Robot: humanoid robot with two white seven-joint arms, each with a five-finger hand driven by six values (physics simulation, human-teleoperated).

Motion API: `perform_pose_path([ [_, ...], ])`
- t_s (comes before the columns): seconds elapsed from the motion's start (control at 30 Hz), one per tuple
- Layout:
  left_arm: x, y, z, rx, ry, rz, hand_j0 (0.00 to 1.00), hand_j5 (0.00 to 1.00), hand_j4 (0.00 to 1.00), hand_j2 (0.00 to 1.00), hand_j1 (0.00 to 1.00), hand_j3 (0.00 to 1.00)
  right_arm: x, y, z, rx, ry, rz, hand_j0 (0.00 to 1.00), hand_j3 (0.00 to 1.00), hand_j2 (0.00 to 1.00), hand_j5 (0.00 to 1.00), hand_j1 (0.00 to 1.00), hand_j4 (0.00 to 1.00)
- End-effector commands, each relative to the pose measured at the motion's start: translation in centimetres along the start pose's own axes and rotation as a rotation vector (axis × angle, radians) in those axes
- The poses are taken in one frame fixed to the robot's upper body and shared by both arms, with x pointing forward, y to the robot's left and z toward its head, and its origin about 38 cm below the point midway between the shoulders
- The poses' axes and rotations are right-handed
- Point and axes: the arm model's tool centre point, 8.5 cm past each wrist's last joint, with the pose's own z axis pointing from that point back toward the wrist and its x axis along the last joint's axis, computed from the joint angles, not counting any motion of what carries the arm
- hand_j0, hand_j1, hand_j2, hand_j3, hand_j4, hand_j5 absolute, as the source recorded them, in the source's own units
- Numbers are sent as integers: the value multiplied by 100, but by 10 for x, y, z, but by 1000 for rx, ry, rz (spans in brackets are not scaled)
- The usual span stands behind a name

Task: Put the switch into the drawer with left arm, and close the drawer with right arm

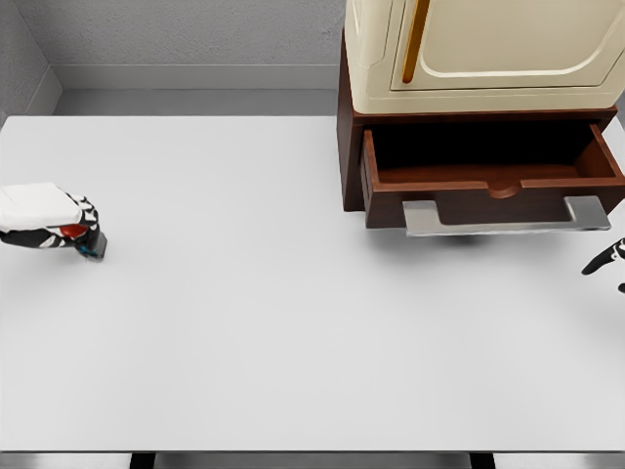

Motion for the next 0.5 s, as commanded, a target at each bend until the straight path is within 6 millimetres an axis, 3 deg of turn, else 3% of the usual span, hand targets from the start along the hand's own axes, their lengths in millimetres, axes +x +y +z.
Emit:
perform_pose_path([
  [0.0,7,5,-2,15,-20,-10,39,39,39,39,39,39,0,-1,0,-8,-4,-10,60,60,60,60,60,60],
  [0.13,53,52,-6,96,-132,-154,38,38,38,38,38,38,1,-2,0,-12,-8,-14,61,61,61,61,61,61],
  [0.3,109,85,-27,192,-288,-253,38,38,38,38,38,38,1,-2,0,-13,-7,-13,61,61,61,61,61,61],
  [0.47,143,123,-51,300,-391,-294,38,38,38,38,38,38,1,-8,2,-23,-7,-7,61,61,61,61,61,61],
])
